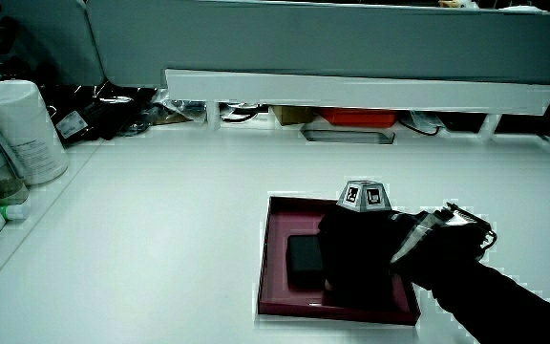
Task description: Place battery into plate
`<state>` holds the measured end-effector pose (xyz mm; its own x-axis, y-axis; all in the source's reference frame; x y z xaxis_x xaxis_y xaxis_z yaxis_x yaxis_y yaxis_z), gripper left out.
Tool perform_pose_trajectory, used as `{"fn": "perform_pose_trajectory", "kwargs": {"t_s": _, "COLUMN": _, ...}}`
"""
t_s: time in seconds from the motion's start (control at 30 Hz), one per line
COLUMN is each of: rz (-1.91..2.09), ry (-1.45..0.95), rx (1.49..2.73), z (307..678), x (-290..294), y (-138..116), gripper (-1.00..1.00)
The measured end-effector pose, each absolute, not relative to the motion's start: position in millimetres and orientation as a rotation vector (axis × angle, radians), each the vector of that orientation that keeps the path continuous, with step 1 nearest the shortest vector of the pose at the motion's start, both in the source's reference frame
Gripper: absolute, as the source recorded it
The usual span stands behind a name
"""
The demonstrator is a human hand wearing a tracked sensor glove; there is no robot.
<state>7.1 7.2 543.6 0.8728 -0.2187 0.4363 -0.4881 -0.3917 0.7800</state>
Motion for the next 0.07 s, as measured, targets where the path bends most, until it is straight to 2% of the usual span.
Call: {"fn": "perform_pose_trajectory", "kwargs": {"t_s": 0.07, "rz": 0.331, "ry": -0.516, "rx": 2.003, "z": 524.6, "x": 16.8, "y": 2.7, "gripper": -0.77}}
